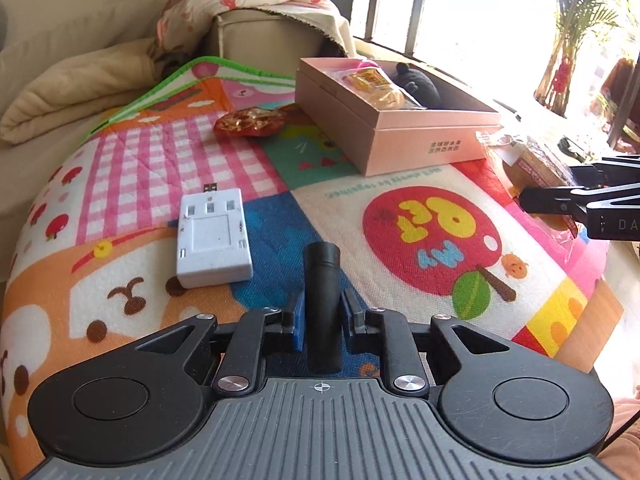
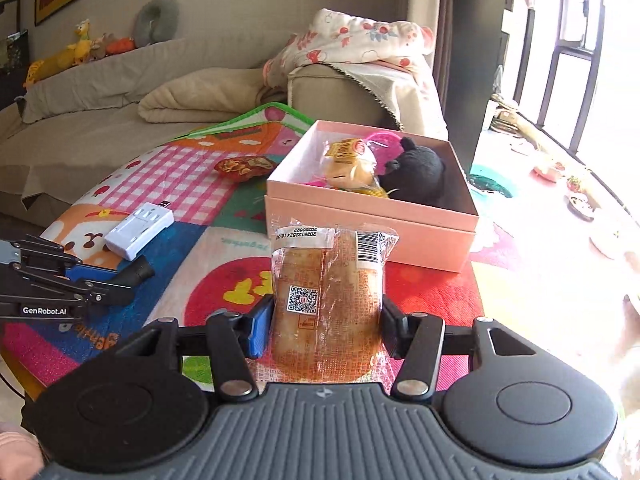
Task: Organize objects
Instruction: 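Grasp the wrapped bread loaf with the right gripper while the left gripper lifts the black stick, then lower the bread loaf into the pink box with the right gripper while the left drops the stick in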
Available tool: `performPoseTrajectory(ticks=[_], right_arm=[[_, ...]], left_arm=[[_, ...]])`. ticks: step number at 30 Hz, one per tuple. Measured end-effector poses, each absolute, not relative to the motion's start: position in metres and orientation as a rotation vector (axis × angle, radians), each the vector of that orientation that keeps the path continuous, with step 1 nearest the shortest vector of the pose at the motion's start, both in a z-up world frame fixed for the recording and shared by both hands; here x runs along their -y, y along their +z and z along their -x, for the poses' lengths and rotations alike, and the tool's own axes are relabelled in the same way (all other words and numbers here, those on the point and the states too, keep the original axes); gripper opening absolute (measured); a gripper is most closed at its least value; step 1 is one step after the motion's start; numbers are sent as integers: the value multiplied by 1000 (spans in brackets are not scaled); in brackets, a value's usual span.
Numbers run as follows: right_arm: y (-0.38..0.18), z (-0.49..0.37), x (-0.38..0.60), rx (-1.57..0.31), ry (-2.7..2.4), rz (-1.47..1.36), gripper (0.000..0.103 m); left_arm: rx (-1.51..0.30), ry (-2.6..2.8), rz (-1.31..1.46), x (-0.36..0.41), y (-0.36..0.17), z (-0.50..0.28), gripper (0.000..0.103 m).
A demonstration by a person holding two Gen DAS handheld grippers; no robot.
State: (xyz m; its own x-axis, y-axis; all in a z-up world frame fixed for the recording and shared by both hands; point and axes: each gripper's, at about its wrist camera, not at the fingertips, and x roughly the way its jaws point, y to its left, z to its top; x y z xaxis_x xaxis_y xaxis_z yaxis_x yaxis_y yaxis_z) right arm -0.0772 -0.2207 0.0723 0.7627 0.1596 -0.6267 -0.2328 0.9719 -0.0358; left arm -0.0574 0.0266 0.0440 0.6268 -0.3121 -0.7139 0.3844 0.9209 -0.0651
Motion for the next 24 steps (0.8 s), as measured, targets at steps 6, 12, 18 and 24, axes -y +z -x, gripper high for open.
performPoseTrajectory(ticks=[6,12,18,24], right_arm=[[66,78,251,-642,155,7,53],[68,74,262,-616,142,-30,53],[70,75,273,-594,107,-49,53],[62,70,287,-623,68,-74,53]], left_arm=[[-733,-450,-102,-5,86,25,22],[-564,-568,-198,51,147,-22,22],[-533,-747,-218,106,154,-75,22],[-595,-740,-141,110,130,-104,23]])
